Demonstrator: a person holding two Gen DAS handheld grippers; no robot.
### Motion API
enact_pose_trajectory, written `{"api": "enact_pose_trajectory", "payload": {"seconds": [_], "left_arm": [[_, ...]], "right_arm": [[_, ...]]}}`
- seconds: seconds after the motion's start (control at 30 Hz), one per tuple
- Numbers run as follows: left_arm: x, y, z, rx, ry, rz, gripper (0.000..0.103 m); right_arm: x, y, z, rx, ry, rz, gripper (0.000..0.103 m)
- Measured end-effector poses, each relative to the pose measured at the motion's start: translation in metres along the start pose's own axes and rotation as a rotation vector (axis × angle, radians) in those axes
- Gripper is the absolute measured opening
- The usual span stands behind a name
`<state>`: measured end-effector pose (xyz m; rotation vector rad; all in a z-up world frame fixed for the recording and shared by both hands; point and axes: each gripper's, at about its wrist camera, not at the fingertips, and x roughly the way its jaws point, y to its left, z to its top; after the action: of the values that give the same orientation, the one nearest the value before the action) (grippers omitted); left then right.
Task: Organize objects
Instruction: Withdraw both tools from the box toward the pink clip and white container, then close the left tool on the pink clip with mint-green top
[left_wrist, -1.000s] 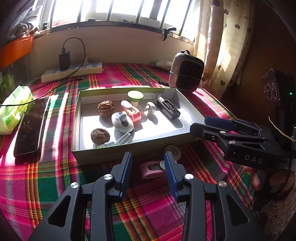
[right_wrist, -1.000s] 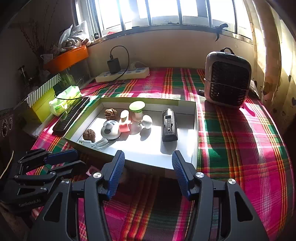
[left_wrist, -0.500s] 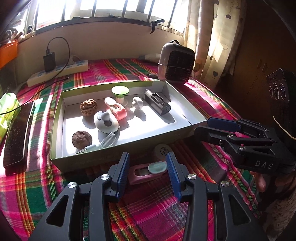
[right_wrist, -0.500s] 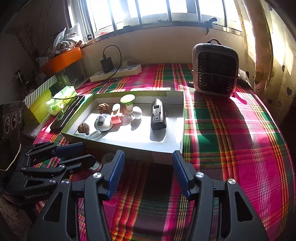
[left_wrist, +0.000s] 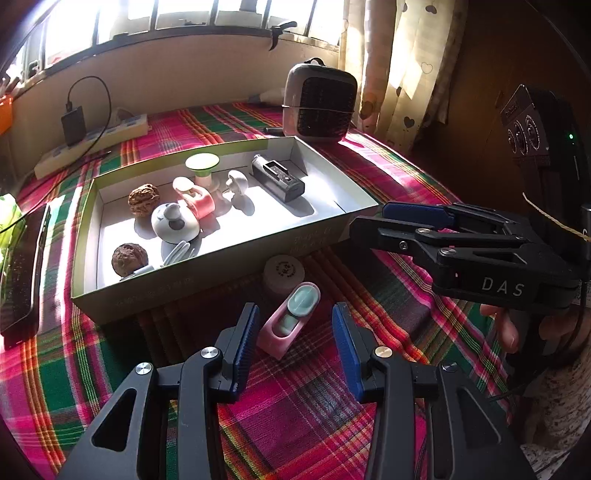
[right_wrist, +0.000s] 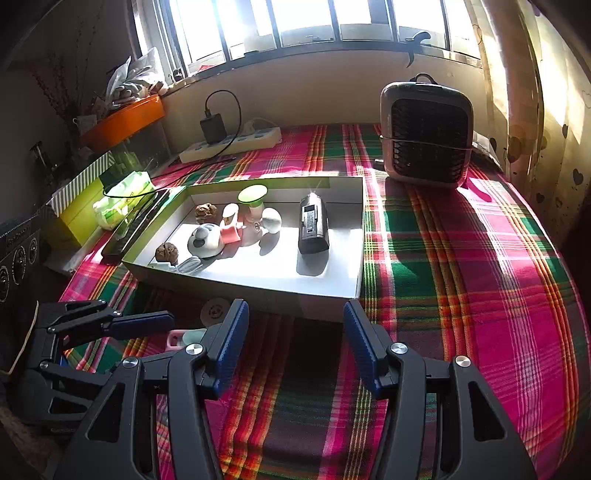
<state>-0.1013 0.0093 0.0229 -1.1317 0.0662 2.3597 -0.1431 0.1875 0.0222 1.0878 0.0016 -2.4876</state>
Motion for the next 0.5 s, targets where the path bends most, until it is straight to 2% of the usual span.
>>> {"api": "enact_pose_trajectory", "payload": {"seconds": [0.2, 0.4, 0.47, 0.5], "left_arm": [[0.009, -0.01, 0.001, 0.037, 0.02, 0.029, 0.04], [0.02, -0.011, 0.0, 0.051, 0.042, 0.094, 0.039], [0.02, -0.01, 0.0, 0.044, 0.037, 0.101, 0.036], [0.02, -0.01, 0.0, 0.04, 0.036, 0.107, 0.03]], "right_arm": [[-0.001, -0.003, -0.002, 0.004, 0.002, 0.002, 0.055], [-0.002, -0.006, -0.004, 0.009, 0.003, 0.001, 0.055], [-0.002, -0.007, -0.004, 0.009, 0.003, 0.001, 0.055], [-0.002, -0.007, -0.005, 0.01, 0.004, 0.0, 0.055]]}}
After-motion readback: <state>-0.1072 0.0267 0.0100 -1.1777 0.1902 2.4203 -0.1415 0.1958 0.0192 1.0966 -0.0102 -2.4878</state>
